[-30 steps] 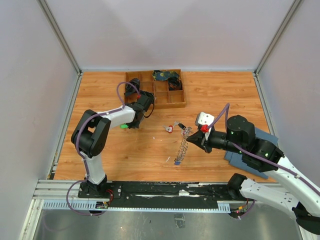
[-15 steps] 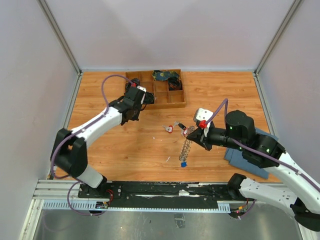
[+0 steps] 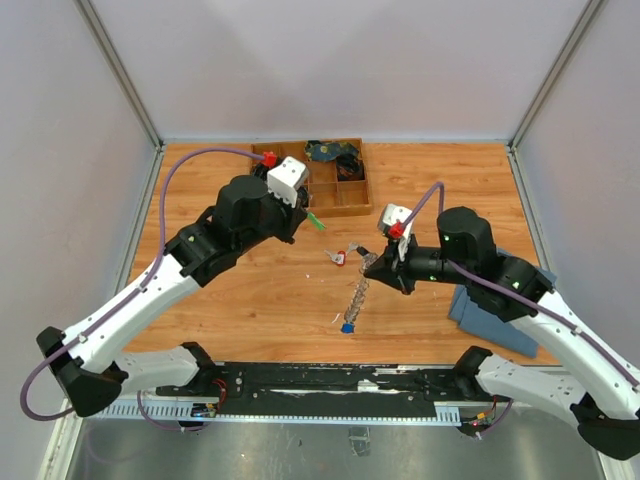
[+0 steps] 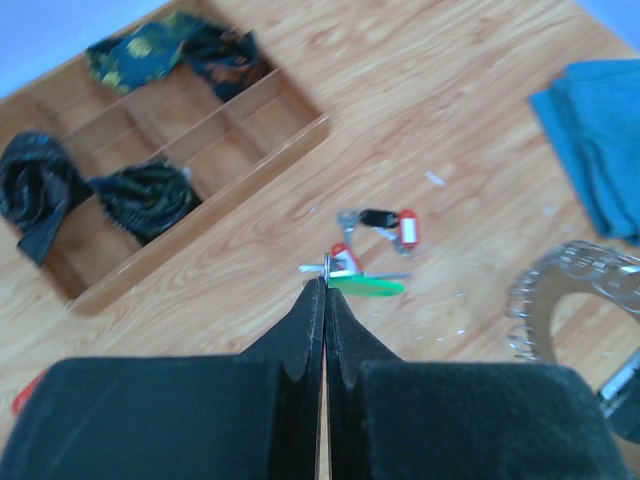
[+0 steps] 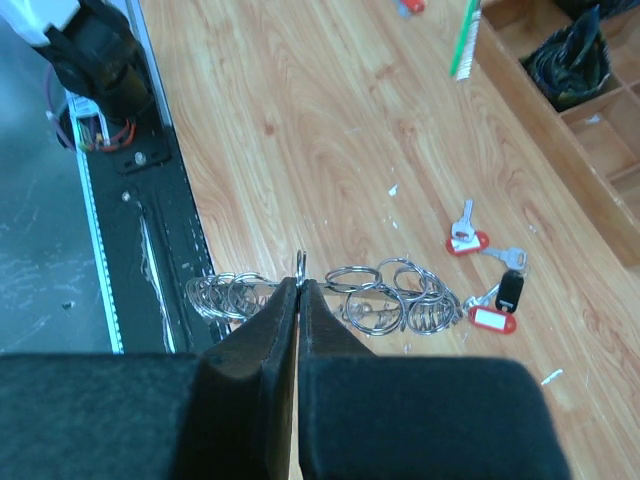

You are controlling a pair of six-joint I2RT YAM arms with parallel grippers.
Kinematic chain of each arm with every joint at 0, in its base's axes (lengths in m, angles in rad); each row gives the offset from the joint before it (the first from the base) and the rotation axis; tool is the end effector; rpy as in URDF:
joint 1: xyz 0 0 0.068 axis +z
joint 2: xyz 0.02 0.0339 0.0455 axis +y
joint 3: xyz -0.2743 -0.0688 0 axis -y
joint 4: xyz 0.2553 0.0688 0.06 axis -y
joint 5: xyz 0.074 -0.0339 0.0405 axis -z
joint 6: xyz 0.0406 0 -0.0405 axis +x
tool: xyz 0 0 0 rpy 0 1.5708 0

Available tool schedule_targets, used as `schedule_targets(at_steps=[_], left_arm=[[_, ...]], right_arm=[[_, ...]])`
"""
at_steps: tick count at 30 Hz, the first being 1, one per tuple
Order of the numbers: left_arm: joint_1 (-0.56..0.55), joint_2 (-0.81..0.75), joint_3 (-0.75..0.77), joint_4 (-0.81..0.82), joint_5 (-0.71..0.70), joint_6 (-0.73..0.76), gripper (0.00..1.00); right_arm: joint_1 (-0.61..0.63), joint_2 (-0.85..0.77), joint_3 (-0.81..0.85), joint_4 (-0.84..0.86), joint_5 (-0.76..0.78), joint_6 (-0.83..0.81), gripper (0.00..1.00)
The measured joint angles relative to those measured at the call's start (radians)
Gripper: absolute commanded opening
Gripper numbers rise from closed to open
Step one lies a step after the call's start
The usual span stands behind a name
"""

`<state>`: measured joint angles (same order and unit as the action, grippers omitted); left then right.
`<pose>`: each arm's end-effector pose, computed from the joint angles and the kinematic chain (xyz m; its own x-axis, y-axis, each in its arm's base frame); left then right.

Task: Put the keys on the keyring
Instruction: Pick up the key from the center of the board, then insert the key onto the keyring.

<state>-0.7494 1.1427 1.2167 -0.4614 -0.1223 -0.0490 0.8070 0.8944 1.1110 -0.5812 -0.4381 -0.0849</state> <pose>0.1953 -0.1749 0.3986 -0.3053 0.2177 -0.9270 0.5792 0.8152 0.0007 0.1177 0.1478 0.4014 -0.1670 -0.2854 -0.9437 -0.9457 0.3170 0.0715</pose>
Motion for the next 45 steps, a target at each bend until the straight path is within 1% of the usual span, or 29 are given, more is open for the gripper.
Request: schedule_targets(at_steps=[7,14,19,27,32,35,42,45], left_arm=[[-0.156,-0.083,0.011,0.063,0.083,0.032,0.0],[-0.306,-0.119,0.053,0.123,0.194,0.076,0.0],[-0.377,-0.121,0.093,0.148,0.265,0.105,0.0],[-0.402,-0.133,0.102,0.157,0.354,0.135,0.01],[-0.404,-0.138,0.102,0.161,0.359,0.142,0.0],[-0.405,-0.138,0.102,0.16,0.323,0.143,0.01],[-0.405,-0.124,0.086,0.142,0.196,0.139,0.01],[-0.405,-0.119,0.083,0.136,0.175,0.138,0.01]], right_arm=[[-0.09,-0.118,-0.051,0.146,-0.1,0.09,0.01],[-0.096,-0.21,-0.079,0.291,-0.21,0.135,0.01],[-0.095,-0.241,-0.085,0.397,-0.295,0.192,0.01],[-0.095,-0.219,-0.086,0.524,-0.37,0.355,0.0],[-0.096,-0.19,-0.087,0.581,-0.386,0.444,0.01],[-0.109,-0.168,-0.092,0.624,-0.412,0.49,0.0],[-0.282,-0.138,-0.2,0.85,-0.523,0.681,0.0],[-0.3,-0.127,-0.241,0.92,-0.554,0.754,0.01]])
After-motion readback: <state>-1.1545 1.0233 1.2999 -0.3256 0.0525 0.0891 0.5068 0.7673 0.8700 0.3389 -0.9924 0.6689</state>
